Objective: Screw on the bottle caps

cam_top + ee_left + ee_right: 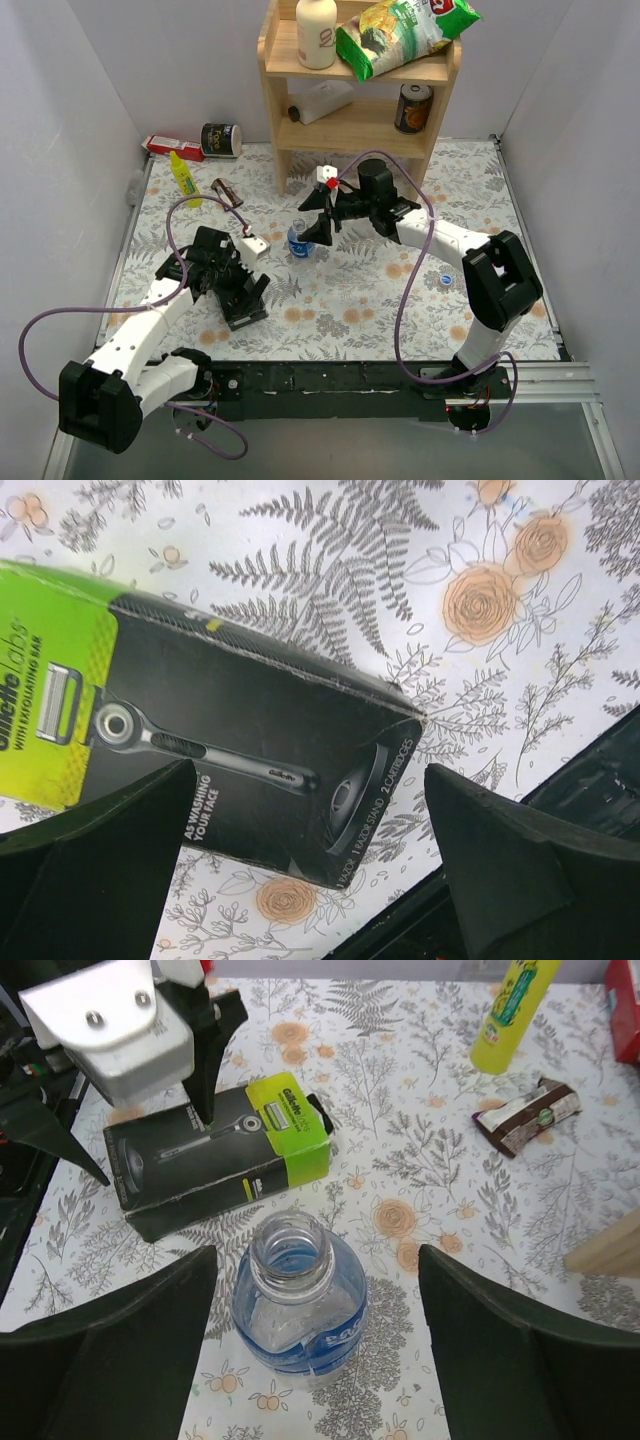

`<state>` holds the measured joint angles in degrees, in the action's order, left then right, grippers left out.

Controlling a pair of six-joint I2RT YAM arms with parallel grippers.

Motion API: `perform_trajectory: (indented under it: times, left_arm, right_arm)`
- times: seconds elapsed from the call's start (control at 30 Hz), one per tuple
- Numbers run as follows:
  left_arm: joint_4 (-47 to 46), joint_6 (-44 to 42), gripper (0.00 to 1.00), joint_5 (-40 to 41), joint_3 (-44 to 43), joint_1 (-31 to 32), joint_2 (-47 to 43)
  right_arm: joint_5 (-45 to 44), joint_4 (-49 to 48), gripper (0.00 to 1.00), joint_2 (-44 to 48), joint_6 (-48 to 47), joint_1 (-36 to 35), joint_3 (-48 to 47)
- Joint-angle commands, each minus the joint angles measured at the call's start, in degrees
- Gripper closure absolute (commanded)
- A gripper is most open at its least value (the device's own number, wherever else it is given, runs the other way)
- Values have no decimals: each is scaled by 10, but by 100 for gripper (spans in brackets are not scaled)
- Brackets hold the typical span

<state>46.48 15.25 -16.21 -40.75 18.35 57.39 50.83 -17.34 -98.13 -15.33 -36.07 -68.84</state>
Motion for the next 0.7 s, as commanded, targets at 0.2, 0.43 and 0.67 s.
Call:
perform_trajectory:
  times: [0.2,0.43,0.67]
  left_arm:
    - [-79,5,2,-91,-44,-3,29]
    - [-199,41,2,-140,-33,-2,25]
    - [-260,93,2,-232,-52,0,72]
  right_arm:
    - [39,-167,49,-24,163,-6,-16]
    - [33,-146,81,-27,216,3,-42]
    - [9,-310,92,-21,447,36,-10]
